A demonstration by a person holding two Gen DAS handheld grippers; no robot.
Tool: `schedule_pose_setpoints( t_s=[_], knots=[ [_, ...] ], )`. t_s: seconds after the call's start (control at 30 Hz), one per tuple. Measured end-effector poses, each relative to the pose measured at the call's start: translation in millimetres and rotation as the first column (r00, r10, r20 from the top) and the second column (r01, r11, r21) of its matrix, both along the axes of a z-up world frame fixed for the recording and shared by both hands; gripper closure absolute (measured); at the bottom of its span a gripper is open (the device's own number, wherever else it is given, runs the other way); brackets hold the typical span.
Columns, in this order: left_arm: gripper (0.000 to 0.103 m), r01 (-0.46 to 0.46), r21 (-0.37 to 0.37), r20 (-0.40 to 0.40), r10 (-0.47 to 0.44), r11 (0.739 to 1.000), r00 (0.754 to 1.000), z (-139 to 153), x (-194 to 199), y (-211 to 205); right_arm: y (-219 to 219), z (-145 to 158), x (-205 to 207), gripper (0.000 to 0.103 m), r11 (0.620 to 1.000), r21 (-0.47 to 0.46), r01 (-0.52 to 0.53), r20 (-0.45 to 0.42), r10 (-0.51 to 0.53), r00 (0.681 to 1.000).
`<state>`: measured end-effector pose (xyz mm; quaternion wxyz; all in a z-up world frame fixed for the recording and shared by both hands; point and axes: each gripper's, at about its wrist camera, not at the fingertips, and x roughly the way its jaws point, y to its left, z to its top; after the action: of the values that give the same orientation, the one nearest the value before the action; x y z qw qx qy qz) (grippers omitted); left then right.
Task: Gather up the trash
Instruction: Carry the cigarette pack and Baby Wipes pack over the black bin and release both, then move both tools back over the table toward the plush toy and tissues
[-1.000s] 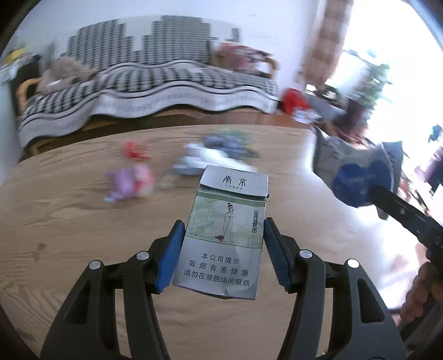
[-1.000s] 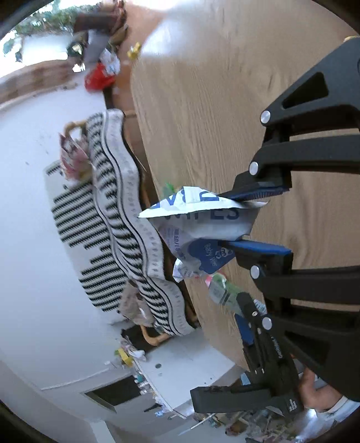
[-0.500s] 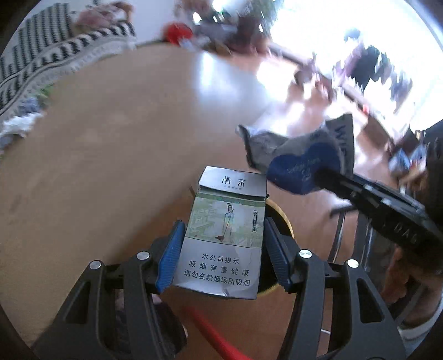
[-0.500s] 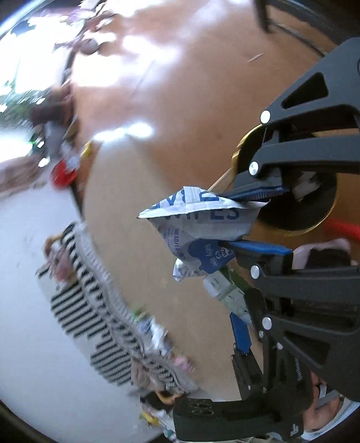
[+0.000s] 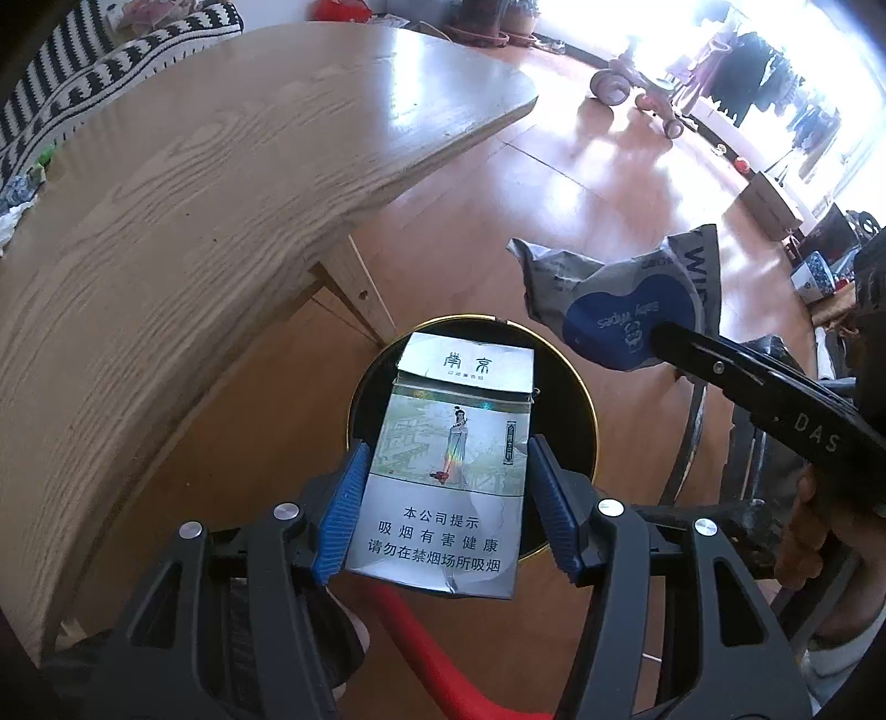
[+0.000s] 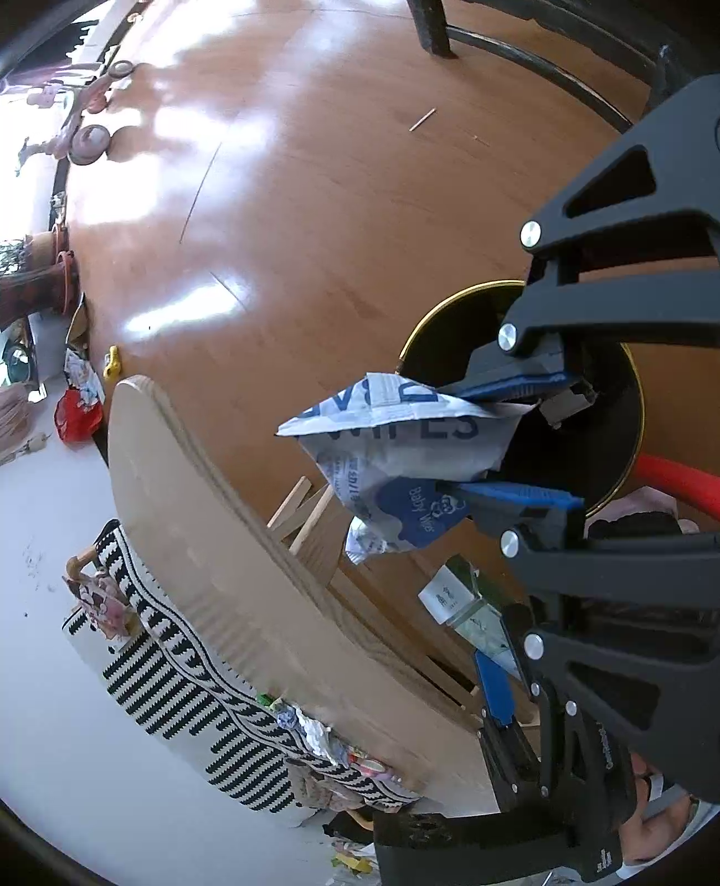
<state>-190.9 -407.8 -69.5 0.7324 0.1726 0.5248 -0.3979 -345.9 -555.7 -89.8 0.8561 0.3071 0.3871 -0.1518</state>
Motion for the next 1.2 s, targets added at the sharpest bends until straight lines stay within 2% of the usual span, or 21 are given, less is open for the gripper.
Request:
schedule_pose_setpoints(
  t_s=[0.13,0.17,0.2,0.23,0.27,0.3,0.37,0.43,0.53,0.67,0.73,0.8,0.9,0.93,1.03,1.07,1.13,1.2],
  knots=[
    [0.046,0.034,0.008,0.025,-0.035,0.999,0.999,1.2,-5.9,-6.7,-3.0,-3.0,6.1,0.073,1.000,0.018,0.006,-0.007,-0.006,1.000],
    [0.041,0.028,0.024,0.049,-0.029,0.999,0.998,0.6,-8.1,-6.7,-5.0,-1.7,6.7,0.064,0.999,0.030,0.017,-0.003,-0.017,1.000],
    [0.021,0.016,0.040,0.075,-0.019,0.999,0.997,0.8,-9.2,-6.7,-6.9,0.5,7.0,0.052,0.999,0.039,0.027,0.004,-0.027,1.000],
    [0.006,0.005,0.031,0.097,-0.008,1.000,0.995,3.1,-10.2,-4.3,-10.2,3.8,5.7,0.019,0.998,0.044,0.041,0.013,-0.041,0.999],
    [0.006,0.008,0.010,0.103,-0.009,1.000,0.995,5.3,-9.9,-2.1,-12.2,7.7,5.1,0.006,0.997,0.046,0.055,0.030,-0.057,0.998],
    [0.006,0.022,0.000,0.095,-0.022,1.000,0.995,7.0,-10.6,-1.1,-14.1,13.5,4.7,0.006,0.997,0.048,0.067,0.051,-0.070,0.996],
    [0.006,0.073,0.011,0.027,-0.073,0.997,0.997,6.3,-8.4,-1.7,-15.7,23.3,7.2,0.006,0.997,0.036,0.075,0.061,-0.077,0.995],
    [0.006,0.071,0.009,-0.011,-0.070,0.997,0.997,9.3,-1.4,5.4,-16.0,31.0,9.1,0.006,0.996,0.004,0.091,0.063,-0.091,0.994],
    [0.006,0.007,-0.042,0.034,-0.006,0.999,0.999,28.5,9.9,26.4,-8.6,40.1,15.0,0.006,0.995,-0.056,0.085,0.057,-0.081,0.995],
    [0.006,-0.132,-0.121,0.123,0.147,0.984,0.981,68.6,41.4,80.8,16.6,44.2,40.1,0.006,0.993,-0.121,0.011,0.035,-0.007,0.999],
    [0.006,-0.232,-0.156,0.148,0.255,0.960,0.955,85.1,66.3,122.9,30.2,47.0,58.7,0.006,0.991,-0.127,-0.039,0.042,0.044,0.998],
    [0.006,-0.326,-0.159,0.170,0.351,0.932,0.921,95.3,89.8,160.3,49.2,54.1,87.4,0.006,0.985,-0.133,-0.108,0.060,0.116,0.991],
    [0.006,-0.483,-0.143,0.182,0.502,0.864,0.845,103.8,128.8,233.9,80.0,68.1,137.7,0.006,0.967,-0.159,-0.199,0.093,0.215,0.972],
    [0.006,-0.542,-0.141,0.178,0.559,0.829,0.810,106.9,146.2,264.0,93.7,75.6,161.1,0.006,0.957,-0.171,-0.234,0.113,0.255,0.960],
    [0.006,-0.653,-0.145,0.181,0.669,0.743,0.721,118.2,186.9,321.2,124.7,94.2,212.1,0.006,0.935,-0.185,-0.303,0.165,0.334,0.928],
    [0.006,-0.673,-0.145,0.186,0.688,0.725,0.701,121.7,198.5,329.2,138.1,102.3,232.2,0.006,0.924,-0.195,-0.330,0.188,0.365,0.912],
    [0.006,-0.698,-0.136,0.193,0.710,0.703,0.677,122.0,224.2,350.0,164.6,115.6,269.9,0.006,0.899,-0.229,-0.373,0.218,0.421,0.881],
    [0.006,-0.701,-0.124,0.196,0.710,0.702,0.676,116.9,246.6,362.0,186.1,123.8,301.6,0.006,0.878,-0.263,-0.401,0.218,0.459,0.861]
  ],
)
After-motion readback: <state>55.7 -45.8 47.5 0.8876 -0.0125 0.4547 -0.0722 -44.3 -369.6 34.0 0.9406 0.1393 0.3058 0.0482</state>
